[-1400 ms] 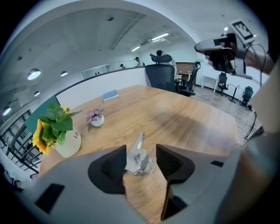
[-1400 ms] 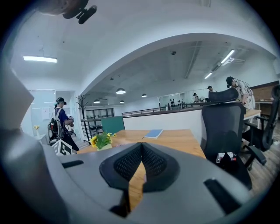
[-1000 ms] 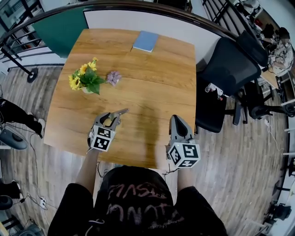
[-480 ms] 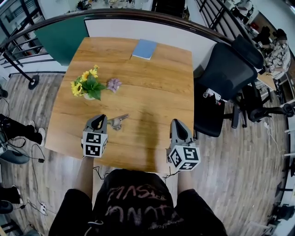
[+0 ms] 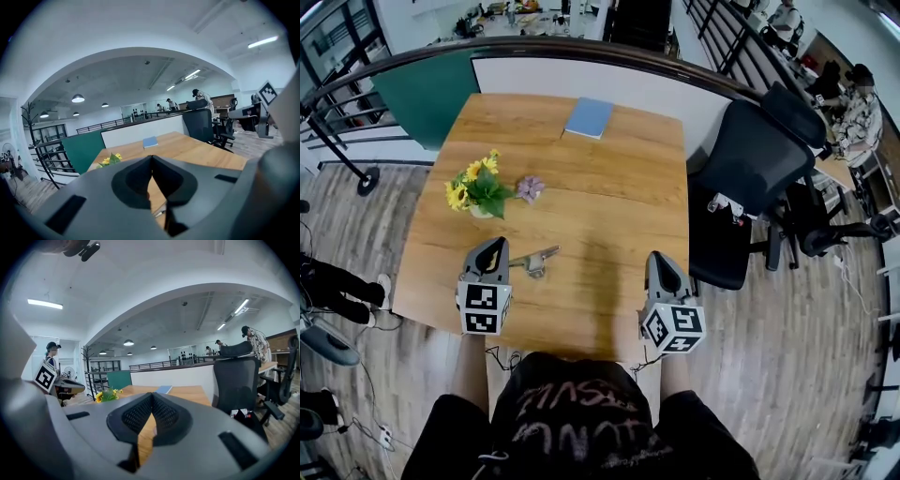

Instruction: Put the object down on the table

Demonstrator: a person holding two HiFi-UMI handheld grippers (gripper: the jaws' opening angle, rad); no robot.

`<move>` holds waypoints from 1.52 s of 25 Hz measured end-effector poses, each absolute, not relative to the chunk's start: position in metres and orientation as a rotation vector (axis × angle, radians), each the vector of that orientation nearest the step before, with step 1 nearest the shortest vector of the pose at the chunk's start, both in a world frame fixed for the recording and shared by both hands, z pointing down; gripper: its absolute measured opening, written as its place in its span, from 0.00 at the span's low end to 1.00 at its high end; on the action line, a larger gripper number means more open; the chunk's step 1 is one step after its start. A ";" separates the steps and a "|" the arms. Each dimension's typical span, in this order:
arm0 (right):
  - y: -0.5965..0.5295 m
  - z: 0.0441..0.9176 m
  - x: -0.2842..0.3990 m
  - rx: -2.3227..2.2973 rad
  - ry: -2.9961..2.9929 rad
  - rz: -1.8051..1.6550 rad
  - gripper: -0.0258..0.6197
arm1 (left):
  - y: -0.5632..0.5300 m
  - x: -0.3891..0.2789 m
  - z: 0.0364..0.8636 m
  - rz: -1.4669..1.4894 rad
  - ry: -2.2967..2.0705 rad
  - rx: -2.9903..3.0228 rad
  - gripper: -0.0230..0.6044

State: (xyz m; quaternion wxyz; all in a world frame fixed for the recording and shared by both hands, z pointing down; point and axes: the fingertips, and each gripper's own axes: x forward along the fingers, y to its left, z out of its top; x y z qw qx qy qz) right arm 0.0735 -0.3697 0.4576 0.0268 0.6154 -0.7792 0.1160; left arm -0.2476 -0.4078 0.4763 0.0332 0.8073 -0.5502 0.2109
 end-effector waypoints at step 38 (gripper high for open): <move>-0.362 0.420 0.073 1.938 -2.431 0.215 0.05 | -0.386 -0.281 0.396 0.362 -1.907 2.538 0.06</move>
